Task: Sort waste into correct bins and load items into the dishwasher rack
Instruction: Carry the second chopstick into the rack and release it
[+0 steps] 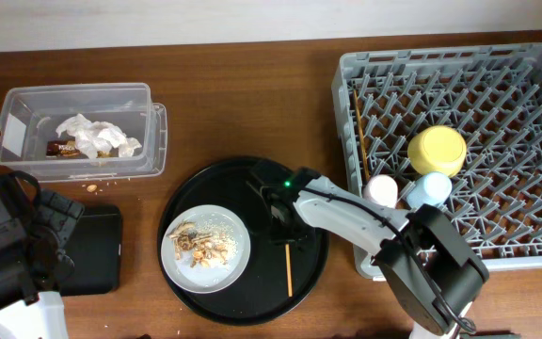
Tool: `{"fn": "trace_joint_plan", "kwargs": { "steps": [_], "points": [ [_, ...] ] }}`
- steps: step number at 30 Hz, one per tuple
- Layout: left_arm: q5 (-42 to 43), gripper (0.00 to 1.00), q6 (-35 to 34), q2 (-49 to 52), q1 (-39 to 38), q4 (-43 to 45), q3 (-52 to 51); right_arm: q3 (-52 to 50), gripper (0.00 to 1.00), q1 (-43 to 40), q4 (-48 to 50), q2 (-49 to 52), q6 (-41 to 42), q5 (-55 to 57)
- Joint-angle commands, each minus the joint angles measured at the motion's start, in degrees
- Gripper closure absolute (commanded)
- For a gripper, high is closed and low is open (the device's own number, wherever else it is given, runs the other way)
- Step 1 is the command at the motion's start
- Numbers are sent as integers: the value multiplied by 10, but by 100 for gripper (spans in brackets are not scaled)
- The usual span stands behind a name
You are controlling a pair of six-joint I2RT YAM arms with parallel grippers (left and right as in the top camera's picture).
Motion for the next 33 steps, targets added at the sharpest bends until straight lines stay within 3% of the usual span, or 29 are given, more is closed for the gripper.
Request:
{"fn": "trace_joint_plan", "kwargs": {
  "steps": [1,8,10,14,17,21,27,30,33],
  "points": [
    [0,1,-1,-2,3,0,1,-33,61,5,26,-5,32,0],
    [0,1,-1,-2,3,0,1,-38,61,67,31,-5,69,49],
    [0,1,-1,-3,3,0,1,-38,78,68,30,-5,69,48],
    [0,1,-1,-3,3,0,1,-37,96,65,22,-5,70,35],
    [0,1,-1,-2,3,0,1,-28,96,52,7,-7,69,24],
    [0,1,-1,-2,3,0,1,26,96,3,-52,-35,37,22],
    [0,1,-1,-2,3,0,1,231,96,-137,-159,-85,-124,47],
    [0,1,-1,-3,3,0,1,308,96,-223,-134,-85,-183,100],
    [0,1,-1,-2,3,0,1,310,96,-293,-77,-79,-240,109]
  ]
}}
